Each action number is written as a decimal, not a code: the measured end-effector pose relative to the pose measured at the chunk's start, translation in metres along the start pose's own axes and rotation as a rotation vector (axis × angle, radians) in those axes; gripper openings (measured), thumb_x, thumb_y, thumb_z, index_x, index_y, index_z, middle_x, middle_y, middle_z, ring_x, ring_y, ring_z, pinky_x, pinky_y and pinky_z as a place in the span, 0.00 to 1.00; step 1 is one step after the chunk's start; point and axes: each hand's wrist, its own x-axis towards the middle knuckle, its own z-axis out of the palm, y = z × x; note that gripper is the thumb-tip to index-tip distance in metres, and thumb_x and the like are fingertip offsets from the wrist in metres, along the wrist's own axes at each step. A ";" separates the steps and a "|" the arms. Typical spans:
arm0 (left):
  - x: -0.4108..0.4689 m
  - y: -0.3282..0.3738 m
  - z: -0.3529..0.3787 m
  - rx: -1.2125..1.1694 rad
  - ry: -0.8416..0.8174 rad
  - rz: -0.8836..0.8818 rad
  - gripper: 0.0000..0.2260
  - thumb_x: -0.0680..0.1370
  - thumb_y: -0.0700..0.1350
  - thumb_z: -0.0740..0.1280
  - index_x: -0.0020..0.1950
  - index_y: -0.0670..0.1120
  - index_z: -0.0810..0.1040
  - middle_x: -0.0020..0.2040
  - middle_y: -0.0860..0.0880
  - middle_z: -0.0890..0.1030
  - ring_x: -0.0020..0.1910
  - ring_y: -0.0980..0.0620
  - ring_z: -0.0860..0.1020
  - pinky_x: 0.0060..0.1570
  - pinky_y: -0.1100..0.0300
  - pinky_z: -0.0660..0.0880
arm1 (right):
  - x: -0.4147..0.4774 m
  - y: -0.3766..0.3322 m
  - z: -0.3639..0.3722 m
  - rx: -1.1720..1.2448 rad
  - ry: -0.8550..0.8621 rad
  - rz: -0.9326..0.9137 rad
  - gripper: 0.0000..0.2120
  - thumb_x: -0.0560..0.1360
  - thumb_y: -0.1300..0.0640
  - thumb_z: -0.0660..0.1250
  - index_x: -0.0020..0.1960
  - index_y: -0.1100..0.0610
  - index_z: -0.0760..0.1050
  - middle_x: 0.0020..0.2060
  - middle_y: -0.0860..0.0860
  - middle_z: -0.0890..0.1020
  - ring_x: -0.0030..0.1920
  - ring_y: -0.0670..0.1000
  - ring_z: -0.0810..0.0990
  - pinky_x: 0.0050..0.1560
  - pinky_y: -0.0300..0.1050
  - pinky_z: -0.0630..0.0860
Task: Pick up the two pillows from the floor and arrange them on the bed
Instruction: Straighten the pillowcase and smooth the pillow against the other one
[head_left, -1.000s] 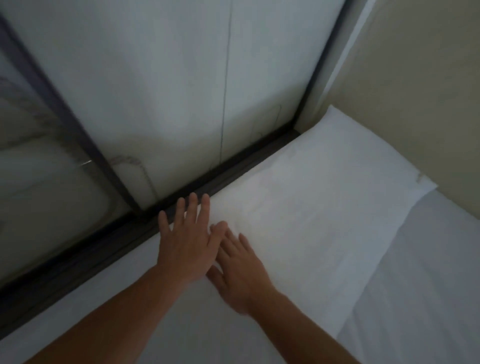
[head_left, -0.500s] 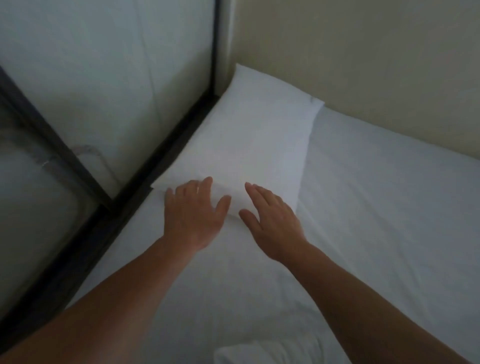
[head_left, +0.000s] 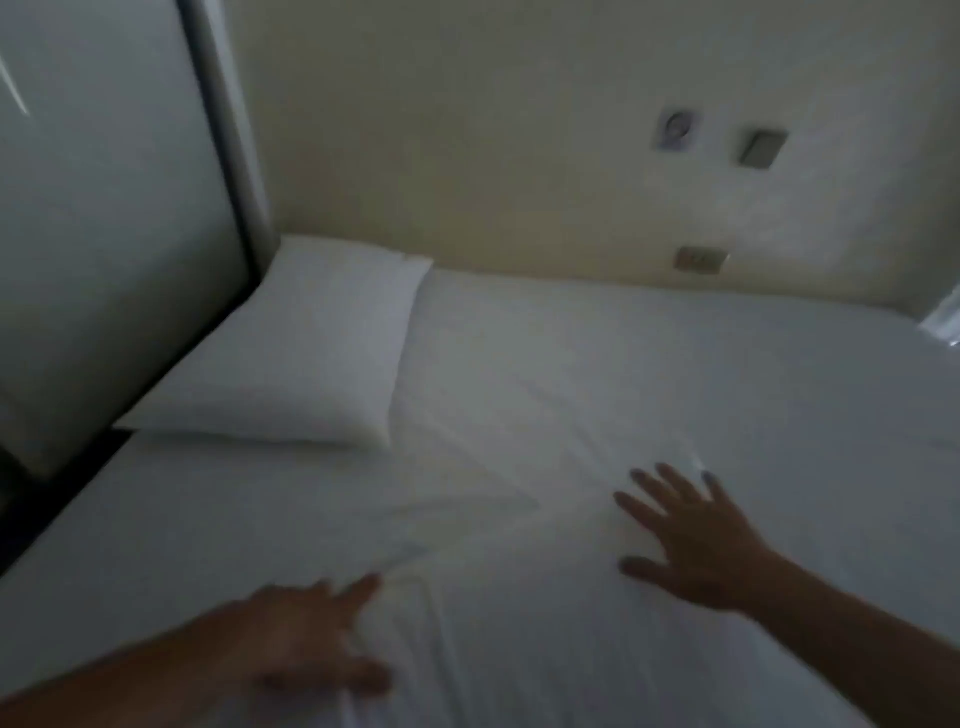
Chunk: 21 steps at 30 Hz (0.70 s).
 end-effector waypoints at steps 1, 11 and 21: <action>-0.005 -0.024 -0.019 -0.044 -0.093 -0.084 0.60 0.49 0.83 0.56 0.75 0.59 0.40 0.78 0.48 0.51 0.75 0.48 0.55 0.73 0.47 0.52 | -0.013 0.051 -0.017 -0.037 -0.008 0.049 0.47 0.60 0.21 0.32 0.75 0.41 0.41 0.77 0.49 0.44 0.75 0.55 0.44 0.72 0.61 0.47; -0.034 0.057 0.029 -0.134 0.133 0.037 0.64 0.48 0.78 0.66 0.74 0.59 0.35 0.79 0.47 0.43 0.76 0.45 0.47 0.73 0.40 0.50 | -0.039 -0.015 0.034 0.266 -0.113 -0.169 0.49 0.60 0.19 0.51 0.73 0.37 0.38 0.77 0.45 0.43 0.75 0.51 0.44 0.73 0.60 0.49; 0.010 0.097 0.119 -0.098 0.368 0.118 0.52 0.54 0.82 0.53 0.73 0.65 0.38 0.79 0.53 0.48 0.76 0.48 0.47 0.70 0.36 0.47 | -0.024 -0.082 0.124 0.219 0.268 -0.027 0.33 0.68 0.25 0.50 0.64 0.43 0.69 0.62 0.47 0.75 0.63 0.52 0.70 0.64 0.59 0.63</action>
